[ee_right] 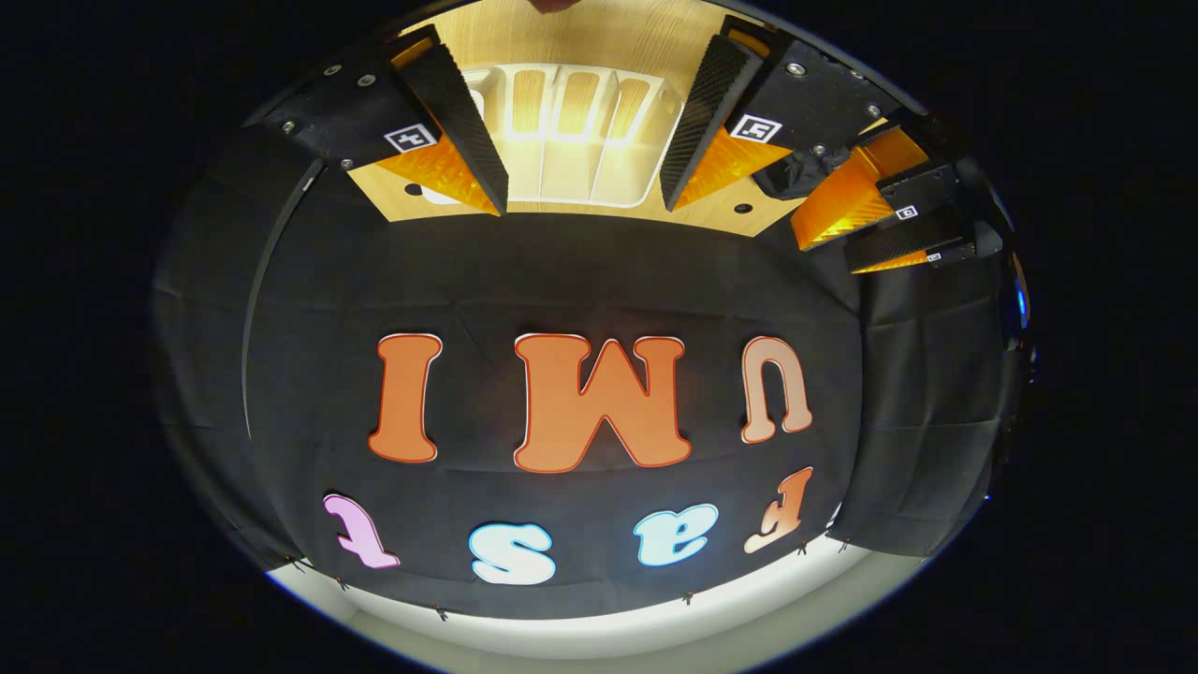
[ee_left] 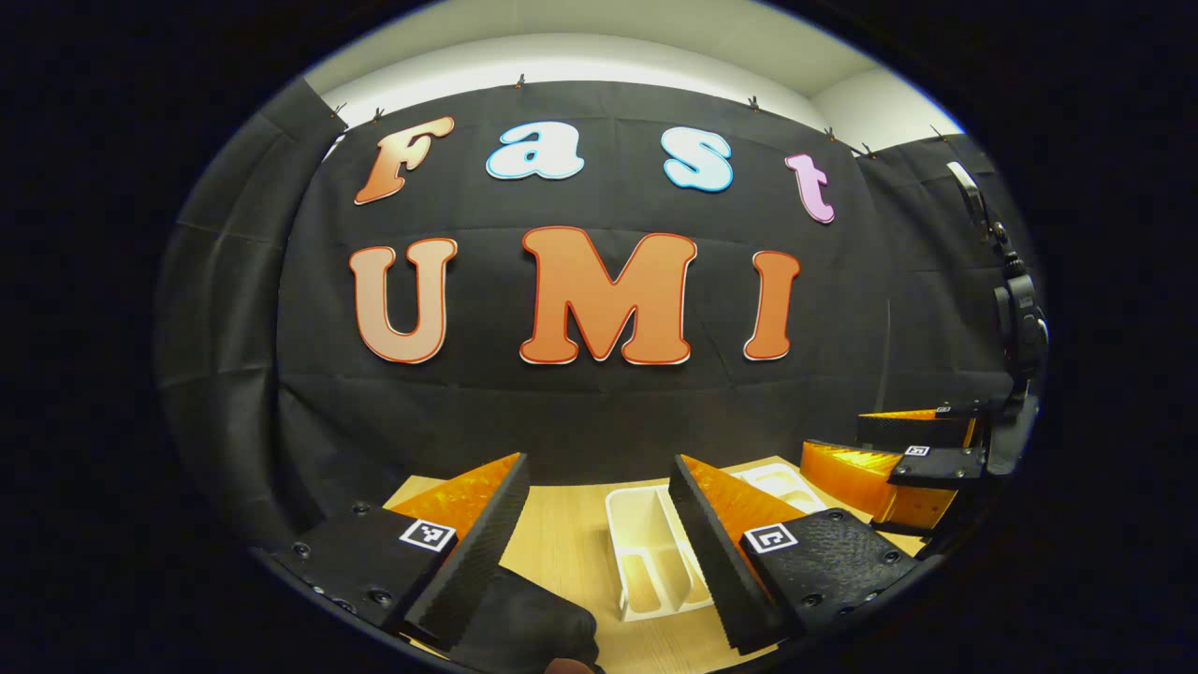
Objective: Open the schoolbag, grab two books from the bookshelf and put them into the schoolbag.
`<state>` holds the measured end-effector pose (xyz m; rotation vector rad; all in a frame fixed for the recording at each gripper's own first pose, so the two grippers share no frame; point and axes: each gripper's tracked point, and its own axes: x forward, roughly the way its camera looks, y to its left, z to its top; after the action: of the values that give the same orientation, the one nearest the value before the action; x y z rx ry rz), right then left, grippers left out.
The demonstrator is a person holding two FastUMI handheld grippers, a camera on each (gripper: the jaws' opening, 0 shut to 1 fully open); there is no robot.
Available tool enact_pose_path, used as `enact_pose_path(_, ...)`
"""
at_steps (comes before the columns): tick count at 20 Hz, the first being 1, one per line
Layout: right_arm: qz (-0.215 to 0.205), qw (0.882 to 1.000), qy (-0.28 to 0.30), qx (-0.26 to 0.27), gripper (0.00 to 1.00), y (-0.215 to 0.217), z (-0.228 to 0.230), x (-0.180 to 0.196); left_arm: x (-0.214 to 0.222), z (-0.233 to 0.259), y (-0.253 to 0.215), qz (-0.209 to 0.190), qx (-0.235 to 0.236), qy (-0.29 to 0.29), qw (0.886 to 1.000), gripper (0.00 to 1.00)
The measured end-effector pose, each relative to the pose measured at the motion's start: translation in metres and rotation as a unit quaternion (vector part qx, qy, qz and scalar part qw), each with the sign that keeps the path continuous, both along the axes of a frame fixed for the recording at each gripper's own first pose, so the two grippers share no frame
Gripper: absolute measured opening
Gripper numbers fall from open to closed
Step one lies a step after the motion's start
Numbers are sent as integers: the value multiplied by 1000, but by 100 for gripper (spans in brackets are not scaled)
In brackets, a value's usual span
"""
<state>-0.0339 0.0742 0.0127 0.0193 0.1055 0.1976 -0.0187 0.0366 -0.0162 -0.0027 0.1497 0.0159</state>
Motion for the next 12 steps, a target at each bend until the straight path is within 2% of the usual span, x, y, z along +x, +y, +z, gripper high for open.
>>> enact_pose_path(2, -5, 1000, -3, 4, 98, 3, 4, 1, 1, 9, 1, -7, 0, -19, 1000, 96)
enact_pose_path(5, -22, 999, -22, -8, 98, 5, 12, 6, 3, -1, 13, -10, 11, -18, 1000, 96)
enact_pose_path(9, -34, 998, -40, -20, 98, 12, 17, 3, 10, 5, 29, -13, 2, -36, 999, 96)
enact_pose_path(12, -44, 998, -43, -30, 98, 14, 14, 3, 11, -2, 33, -15, -4, -28, 999, 96)
